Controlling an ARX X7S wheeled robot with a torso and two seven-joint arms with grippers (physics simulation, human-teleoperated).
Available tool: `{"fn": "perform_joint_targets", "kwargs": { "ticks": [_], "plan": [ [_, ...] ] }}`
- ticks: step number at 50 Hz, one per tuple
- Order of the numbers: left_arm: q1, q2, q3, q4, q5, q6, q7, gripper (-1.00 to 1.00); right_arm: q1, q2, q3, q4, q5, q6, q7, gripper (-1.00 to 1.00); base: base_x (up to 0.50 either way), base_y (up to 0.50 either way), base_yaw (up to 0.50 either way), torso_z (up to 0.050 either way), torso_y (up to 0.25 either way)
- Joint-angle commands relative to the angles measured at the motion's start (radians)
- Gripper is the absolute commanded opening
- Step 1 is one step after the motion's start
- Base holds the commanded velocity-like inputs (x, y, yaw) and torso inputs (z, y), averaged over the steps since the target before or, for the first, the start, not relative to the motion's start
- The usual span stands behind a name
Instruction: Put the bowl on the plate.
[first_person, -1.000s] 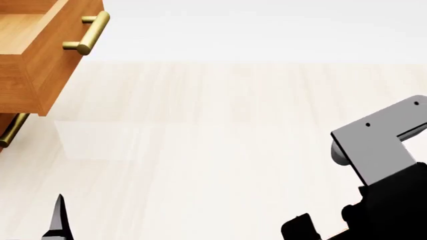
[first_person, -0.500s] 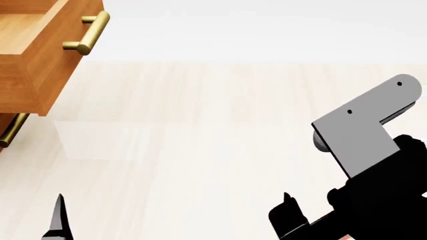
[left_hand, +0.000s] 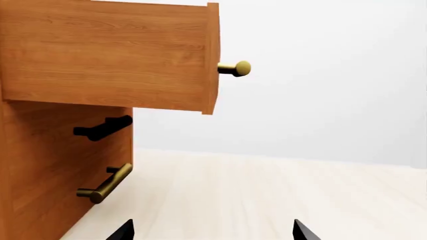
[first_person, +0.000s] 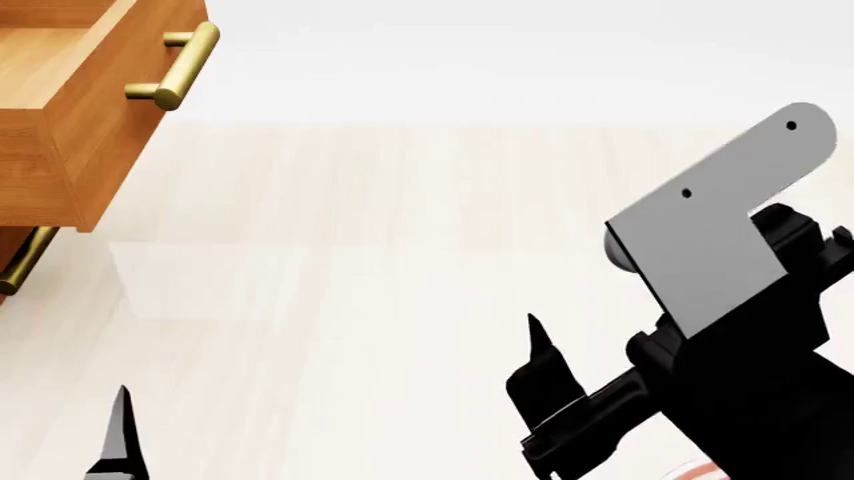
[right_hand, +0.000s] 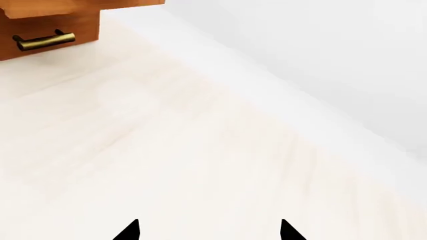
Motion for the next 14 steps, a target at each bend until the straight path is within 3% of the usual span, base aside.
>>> {"fn": "perform_joint_targets", "kwargs": {
  "ticks": [1,14],
  "plan": [
    [-0.001,0.0,0.005,0.0,0.002,0.001,0.0,1.0,-0.026,0.006,0.014,-0.034,-0.104,-0.072,-0.044,1.0,0.0,0.0,0.0,0.0,0.0],
    [0.001,-0.002,0.005,0.0,-0.001,0.004,-0.002,1.0,-0.041,-0.001,0.012,-0.077,-0.234,-0.119,-0.066,1.0,0.0,0.0,0.0,0.0,0.0]
  ]
}}
